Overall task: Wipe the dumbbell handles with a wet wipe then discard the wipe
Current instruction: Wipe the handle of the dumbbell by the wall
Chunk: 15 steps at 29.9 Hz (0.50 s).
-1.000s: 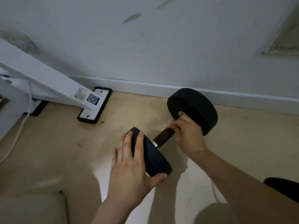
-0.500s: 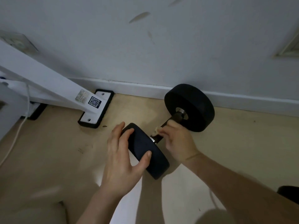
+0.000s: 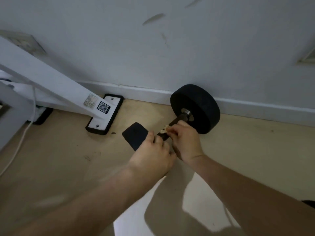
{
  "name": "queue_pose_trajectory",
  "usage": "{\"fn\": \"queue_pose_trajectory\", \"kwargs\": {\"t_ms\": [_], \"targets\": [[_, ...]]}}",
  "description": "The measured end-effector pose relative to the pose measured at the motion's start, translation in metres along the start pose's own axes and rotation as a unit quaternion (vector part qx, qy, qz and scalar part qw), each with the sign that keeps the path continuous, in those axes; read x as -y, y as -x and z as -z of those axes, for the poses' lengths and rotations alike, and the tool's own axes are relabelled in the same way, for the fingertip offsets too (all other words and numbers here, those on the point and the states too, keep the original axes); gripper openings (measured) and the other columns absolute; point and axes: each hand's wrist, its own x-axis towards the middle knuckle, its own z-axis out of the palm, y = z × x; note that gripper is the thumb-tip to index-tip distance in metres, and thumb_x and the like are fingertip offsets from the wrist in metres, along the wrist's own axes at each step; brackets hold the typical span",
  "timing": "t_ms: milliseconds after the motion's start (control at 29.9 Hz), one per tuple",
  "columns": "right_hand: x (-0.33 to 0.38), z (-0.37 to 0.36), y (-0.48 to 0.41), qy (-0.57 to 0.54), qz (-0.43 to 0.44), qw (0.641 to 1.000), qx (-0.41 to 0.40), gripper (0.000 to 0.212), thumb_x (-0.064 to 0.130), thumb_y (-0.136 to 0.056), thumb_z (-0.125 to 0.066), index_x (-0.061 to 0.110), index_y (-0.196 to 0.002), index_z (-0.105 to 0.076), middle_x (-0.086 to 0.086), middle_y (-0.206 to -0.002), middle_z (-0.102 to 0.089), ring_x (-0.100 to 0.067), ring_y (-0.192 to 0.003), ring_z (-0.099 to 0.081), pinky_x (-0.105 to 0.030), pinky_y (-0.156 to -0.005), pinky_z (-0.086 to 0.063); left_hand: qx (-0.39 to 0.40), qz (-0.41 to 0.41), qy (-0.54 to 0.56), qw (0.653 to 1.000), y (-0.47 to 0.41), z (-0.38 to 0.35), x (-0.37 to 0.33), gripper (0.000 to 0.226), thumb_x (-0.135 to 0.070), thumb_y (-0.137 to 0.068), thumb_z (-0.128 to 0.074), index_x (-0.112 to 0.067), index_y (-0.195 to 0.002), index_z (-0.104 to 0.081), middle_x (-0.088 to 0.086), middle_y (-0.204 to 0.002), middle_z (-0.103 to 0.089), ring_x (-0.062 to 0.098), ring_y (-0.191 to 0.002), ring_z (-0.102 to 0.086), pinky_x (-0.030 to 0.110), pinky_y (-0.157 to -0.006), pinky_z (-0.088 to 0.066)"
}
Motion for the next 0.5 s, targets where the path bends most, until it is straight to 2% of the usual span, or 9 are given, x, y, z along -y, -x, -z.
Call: {"fn": "queue_pose_trajectory", "kwargs": {"t_ms": [100,167,234,301,368,401,468,501], "targets": [[0.002,0.011,0.004,-0.005,-0.027,1.000,0.013,0.012,0.020,-0.090,-0.059,0.015,-0.095,-0.068,0.004,-0.102,-0.059,-0.007,-0.091,-0.060,-0.025,-0.091,-0.049,0.030,-0.041,-0.020,0.998,-0.003,0.005,0.008,0.048,-0.015,-0.081,-0.068,-0.012,-0.124,-0.047,0.017,-0.123,-0.053,0.040,-0.112,-0.051,0.054,-0.100,-0.037],[-0.001,0.023,0.011,-0.033,-0.029,0.999,-0.003,0.012,0.018,-0.090,-0.060,0.015,-0.097,-0.069,0.005,-0.103,-0.059,-0.004,-0.089,-0.058,-0.018,-0.087,-0.048,0.054,-0.055,-0.022,0.997,-0.005,0.012,0.004,0.038,-0.013,-0.081,-0.068,-0.010,-0.116,-0.052,0.016,-0.114,-0.059,0.037,-0.104,-0.056,0.050,-0.092,-0.043],[-0.004,0.031,0.019,-0.039,-0.023,0.999,-0.026,0.013,0.017,-0.089,-0.061,0.015,-0.100,-0.069,0.005,-0.104,-0.060,-0.003,-0.086,-0.056,-0.009,-0.078,-0.042,0.072,-0.063,-0.013,0.995,-0.011,0.025,-0.006,0.030,-0.013,-0.083,-0.066,-0.009,-0.111,-0.056,0.013,-0.106,-0.062,0.033,-0.094,-0.058,0.044,-0.081,-0.046],[-0.013,0.036,0.024,-0.028,-0.030,0.998,-0.038,0.015,0.017,-0.090,-0.060,0.016,-0.102,-0.068,0.004,-0.103,-0.060,-0.003,-0.084,-0.054,-0.006,-0.072,-0.037,0.086,-0.071,0.009,0.994,-0.017,0.036,-0.016,0.030,-0.014,-0.085,-0.065,-0.009,-0.113,-0.055,0.010,-0.100,-0.060,0.029,-0.086,-0.055,0.041,-0.074,-0.043],[-0.022,0.034,0.024,-0.036,-0.047,0.997,-0.048,0.016,0.017,-0.090,-0.059,0.015,-0.103,-0.068,0.003,-0.104,-0.060,-0.004,-0.084,-0.054,-0.007,-0.070,-0.037,0.097,-0.067,0.044,0.992,-0.015,0.037,-0.022,0.035,-0.016,-0.086,-0.065,-0.010,-0.118,-0.053,0.010,-0.102,-0.058,0.027,-0.086,-0.053,0.039,-0.077,-0.044],[-0.024,0.030,0.021,-0.045,-0.055,0.996,-0.052,0.016,0.016,-0.091,-0.058,0.015,-0.103,-0.068,0.002,-0.104,-0.061,-0.006,-0.085,-0.055,-0.008,-0.072,-0.039,0.084,-0.061,0.064,0.993,-0.012,0.031,-0.022,0.039,-0.018,-0.085,-0.066,-0.013,-0.121,-0.051,0.008,-0.107,-0.059,0.026,-0.092,-0.055,0.039,-0.083,-0.045],[-0.027,0.023,0.010,-0.065,-0.070,0.992,-0.079,0.014,0.013,-0.091,-0.057,0.013,-0.099,-0.068,-0.001,-0.104,-0.062,-0.008,-0.085,-0.055,-0.015,-0.075,-0.042,0.005,-0.063,0.153,0.986,-0.003,0.018,-0.014,0.039,-0.031,-0.084,-0.065,-0.025,-0.120,-0.052,-0.002,-0.112,-0.060,0.018,-0.102,-0.054,0.039,-0.096,-0.041],[-0.027,0.020,0.005,-0.078,-0.078,0.989,-0.100,0.013,0.011,-0.091,-0.057,0.013,-0.096,-0.068,-0.002,-0.102,-0.063,-0.008,-0.084,-0.055,-0.017,-0.076,-0.043,-0.050,-0.047,0.257,0.964,0.004,0.013,-0.010,0.033,-0.041,-0.085,-0.061,-0.031,-0.117,-0.055,-0.011,-0.109,-0.060,0.009,-0.102,-0.052,0.034,-0.099,-0.039]]}}
